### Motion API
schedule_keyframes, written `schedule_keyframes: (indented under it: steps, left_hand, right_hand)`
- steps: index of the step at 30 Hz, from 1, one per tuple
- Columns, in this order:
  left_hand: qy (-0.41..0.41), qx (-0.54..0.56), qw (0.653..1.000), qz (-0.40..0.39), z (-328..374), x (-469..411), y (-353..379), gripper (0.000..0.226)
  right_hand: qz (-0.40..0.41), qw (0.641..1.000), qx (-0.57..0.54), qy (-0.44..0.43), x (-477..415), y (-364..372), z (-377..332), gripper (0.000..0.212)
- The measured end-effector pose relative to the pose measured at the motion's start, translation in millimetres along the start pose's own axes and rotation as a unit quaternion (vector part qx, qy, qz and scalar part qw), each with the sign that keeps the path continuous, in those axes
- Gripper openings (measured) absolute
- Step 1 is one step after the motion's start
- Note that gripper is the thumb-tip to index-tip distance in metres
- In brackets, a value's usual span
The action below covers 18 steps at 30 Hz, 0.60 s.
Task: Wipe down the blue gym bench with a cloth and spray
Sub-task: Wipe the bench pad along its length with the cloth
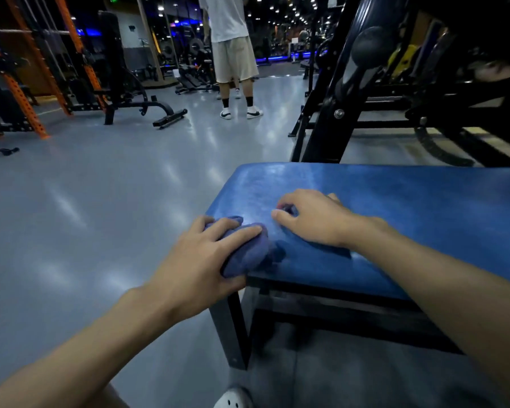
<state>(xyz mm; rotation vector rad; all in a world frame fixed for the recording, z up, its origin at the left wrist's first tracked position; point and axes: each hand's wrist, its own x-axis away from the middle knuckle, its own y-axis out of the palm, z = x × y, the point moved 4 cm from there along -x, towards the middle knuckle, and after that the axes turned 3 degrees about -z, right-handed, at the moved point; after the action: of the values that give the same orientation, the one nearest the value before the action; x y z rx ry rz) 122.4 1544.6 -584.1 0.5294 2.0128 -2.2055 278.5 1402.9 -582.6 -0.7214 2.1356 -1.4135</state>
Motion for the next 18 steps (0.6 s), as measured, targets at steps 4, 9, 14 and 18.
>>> schedule_keyframes:
  steps: [4, 9, 14, 18]
  left_hand:
    - [0.059, 0.105, 0.992, 0.037, 42, -27, -12, 0.078]
    - [0.159, 0.262, 0.951, 0.038, 117, -60, -17, 0.086]
    - [0.246, 0.317, 0.916, 0.018, 195, -89, -22, 0.093]
    - [0.315, 0.339, 0.886, -0.030, 275, -105, -14, 0.100]
  right_hand:
    - [0.104, 0.968, -0.208, 0.091, 72, -26, 6, 0.043]
    - [0.087, 0.825, -0.529, 0.180, 174, -51, 21, 0.055]
    - [0.136, 0.772, -0.597, 0.169, 230, -91, 36, 0.055]
    - [0.222, 0.722, -0.633, 0.172, 293, -107, 67, 0.050]
